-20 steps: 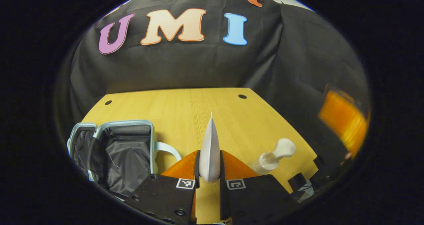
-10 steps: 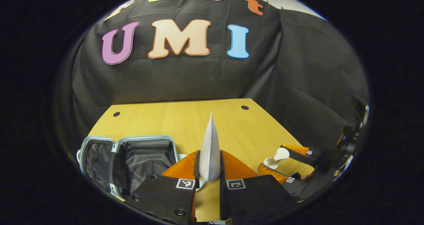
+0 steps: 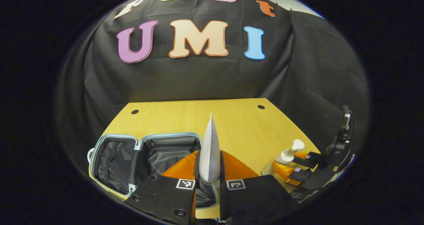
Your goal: First open the suitcase, pack the skin care products into it, and then close the suitcase.
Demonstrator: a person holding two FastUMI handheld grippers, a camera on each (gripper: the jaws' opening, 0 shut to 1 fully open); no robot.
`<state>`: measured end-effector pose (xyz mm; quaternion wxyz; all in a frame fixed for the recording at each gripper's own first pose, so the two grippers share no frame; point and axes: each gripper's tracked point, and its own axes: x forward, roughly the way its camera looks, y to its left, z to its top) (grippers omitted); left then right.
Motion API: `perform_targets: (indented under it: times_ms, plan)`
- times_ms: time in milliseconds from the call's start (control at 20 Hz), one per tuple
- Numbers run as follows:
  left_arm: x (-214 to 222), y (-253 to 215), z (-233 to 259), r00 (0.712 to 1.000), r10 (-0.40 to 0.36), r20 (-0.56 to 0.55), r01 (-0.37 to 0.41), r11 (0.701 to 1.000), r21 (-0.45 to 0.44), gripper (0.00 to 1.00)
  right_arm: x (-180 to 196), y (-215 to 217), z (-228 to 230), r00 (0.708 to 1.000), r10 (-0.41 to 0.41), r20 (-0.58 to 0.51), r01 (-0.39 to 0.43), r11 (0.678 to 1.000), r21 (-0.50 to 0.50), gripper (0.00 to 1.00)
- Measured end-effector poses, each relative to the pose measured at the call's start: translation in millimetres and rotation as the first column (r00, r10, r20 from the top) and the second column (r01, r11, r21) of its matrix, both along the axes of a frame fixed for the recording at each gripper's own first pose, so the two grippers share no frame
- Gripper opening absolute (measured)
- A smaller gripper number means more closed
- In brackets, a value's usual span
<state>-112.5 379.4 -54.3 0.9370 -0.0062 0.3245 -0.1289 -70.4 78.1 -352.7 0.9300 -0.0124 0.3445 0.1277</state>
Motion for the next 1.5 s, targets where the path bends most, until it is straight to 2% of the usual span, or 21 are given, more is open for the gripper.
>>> perform_targets:
  times_ms: [250,500,600,650,700,800,900,950,1100,1150,1300,1500]
  plan:
    - [3.0,60.1,-38.0,0.992,0.087,-0.088,-0.081,0.995,0.062,0.2,8.9,62.7,51.8,0.997,0.078,0.016,-0.079,0.99,0.12,0.58]
    - [-1.3,99.2,-89.9,0.965,0.119,-0.232,-0.096,0.989,0.109,0.21,13.2,112.5,80.1,0.994,0.106,0.033,-0.111,0.975,0.193,0.57]
    - [-0.9,105.7,-108.0,0.954,0.12,-0.275,-0.092,0.989,0.113,0.2,13.5,126.5,84.5,0.992,0.125,0.031,-0.129,0.97,0.204,0.57]
    - [-1.7,107.0,-115.2,0.947,0.118,-0.3,-0.086,0.989,0.118,0.24,12.1,132.2,86.4,0.991,0.133,0.023,-0.135,0.969,0.206,0.57]
    - [-2.6,110.7,-123.6,0.941,0.119,-0.315,-0.085,0.989,0.121,0.2,10.9,137.2,87.0,0.99,0.14,0.011,-0.139,0.967,0.214,0.57]
    - [-1.9,111.7,-137.5,0.931,0.111,-0.347,-0.078,0.991,0.108,0.21,10.3,150.4,91.2,0.988,0.153,-0.005,-0.147,0.959,0.241,0.57]
    - [11.4,112.0,-136.1,0.945,0.097,-0.311,-0.072,0.993,0.09,0.23,11.4,163.5,91.1,0.986,0.167,-0.019,-0.157,0.955,0.252,0.57]
    - [13.7,111.2,-140.1,0.941,0.09,-0.325,-0.067,0.994,0.082,0.24,11.4,169.4,88.8,0.984,0.174,-0.035,-0.159,0.954,0.254,0.57]
    - [18.8,106.1,-150.5,0.943,0.058,-0.329,-0.051,0.998,0.03,0.33,16.0,185.1,83.6,0.982,0.181,-0.06,-0.16,0.953,0.255,0.57]
    - [18.1,102.4,-150.4,0.943,0.044,-0.331,-0.045,0.999,0.006,0.42,15.4,189.9,79.4,0.981,0.18,-0.07,-0.156,0.954,0.256,0.57]
    - [25.7,104.5,-140.8,0.962,0.017,-0.274,-0.022,1.0,-0.017,0.92,16.3,208.2,65.9,0.977,0.179,-0.12,-0.143,0.955,0.26,0.57]
    - [36.4,125.6,-113.4,0.982,0.014,-0.189,-0.024,0.998,-0.052,0.89,6.5,234.4,27.9,0.954,0.193,-0.23,-0.134,0.959,0.249,0.57]
